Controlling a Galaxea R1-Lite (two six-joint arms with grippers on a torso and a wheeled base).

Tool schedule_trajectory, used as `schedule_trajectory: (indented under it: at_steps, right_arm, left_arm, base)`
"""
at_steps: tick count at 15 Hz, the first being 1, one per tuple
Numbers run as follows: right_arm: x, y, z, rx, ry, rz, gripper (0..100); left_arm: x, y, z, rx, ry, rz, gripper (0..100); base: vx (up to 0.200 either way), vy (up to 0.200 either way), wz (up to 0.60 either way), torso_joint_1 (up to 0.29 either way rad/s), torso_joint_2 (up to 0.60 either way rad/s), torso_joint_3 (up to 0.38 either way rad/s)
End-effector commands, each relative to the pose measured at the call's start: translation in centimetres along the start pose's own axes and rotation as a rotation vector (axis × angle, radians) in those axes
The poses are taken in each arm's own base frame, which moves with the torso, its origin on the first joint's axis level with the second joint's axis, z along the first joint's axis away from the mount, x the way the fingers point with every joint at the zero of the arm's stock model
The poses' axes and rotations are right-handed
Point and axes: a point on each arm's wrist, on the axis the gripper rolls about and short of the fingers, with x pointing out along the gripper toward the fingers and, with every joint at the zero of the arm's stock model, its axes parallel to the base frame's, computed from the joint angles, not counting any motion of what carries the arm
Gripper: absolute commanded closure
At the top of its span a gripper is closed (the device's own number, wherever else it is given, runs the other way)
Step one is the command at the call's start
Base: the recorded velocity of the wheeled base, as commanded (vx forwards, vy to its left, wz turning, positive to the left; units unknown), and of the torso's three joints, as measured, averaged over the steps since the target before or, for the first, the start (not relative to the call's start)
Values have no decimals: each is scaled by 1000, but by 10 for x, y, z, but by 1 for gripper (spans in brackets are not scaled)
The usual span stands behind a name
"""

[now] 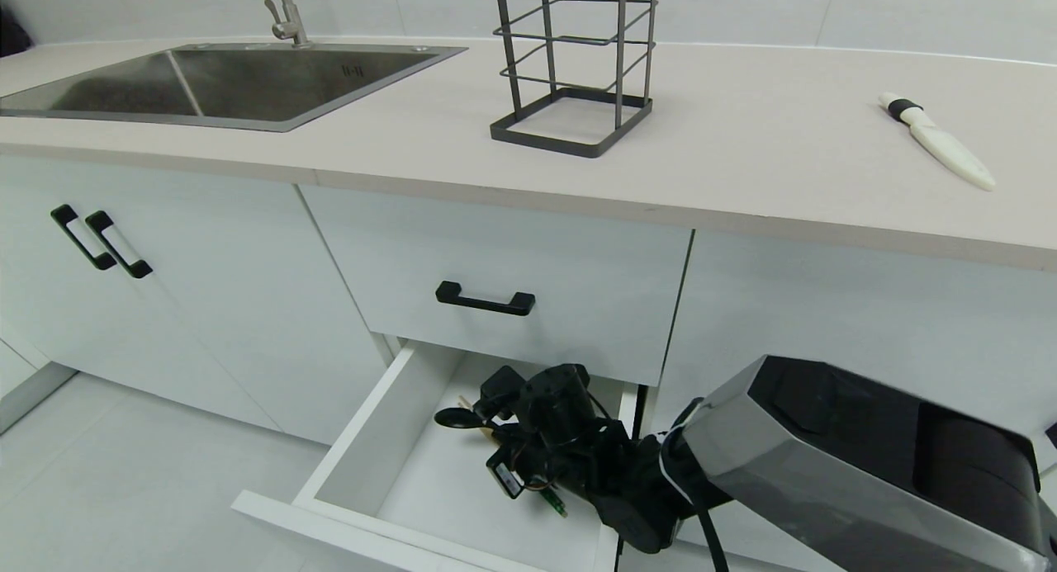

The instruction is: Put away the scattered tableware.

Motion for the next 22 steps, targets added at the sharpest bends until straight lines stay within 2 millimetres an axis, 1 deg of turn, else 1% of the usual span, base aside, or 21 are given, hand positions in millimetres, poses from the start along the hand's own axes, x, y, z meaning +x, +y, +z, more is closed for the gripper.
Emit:
schedule_trajectory:
  at_steps: [1, 3, 8, 12, 14, 22]
  right_arm:
    - [7, 0, -4, 0, 1, -3, 100]
    - [12, 1, -4, 1, -6, -10, 100]
    - [16, 1, -4, 3, -10, -18, 100]
    - [18, 2, -9, 4, -1, -17, 100]
    - [21, 2, -14, 3, 12, -17, 100]
    - [31, 0, -18, 13, 5, -23, 100]
  left_arm:
    - [0, 0, 0, -1, 0, 1, 0]
    - [0, 0, 0, -1, 0, 0, 0]
    - [0, 0, 0, -1, 0, 1, 0]
    - [0, 0, 0, -1, 0, 0, 0]
    - [0, 0, 0, -1, 0, 1, 0]
    - [0, 0, 0, -1, 0, 1, 0]
  base:
    - [0, 0, 0, 0, 0, 0]
    - [0, 0, 0, 0, 0, 0]
    - [0, 0, 0, 0, 0, 0]
    - [0, 0, 0, 0, 0, 0]
    - [0, 0, 0, 0, 0, 0]
    - [0, 0, 0, 0, 0, 0]
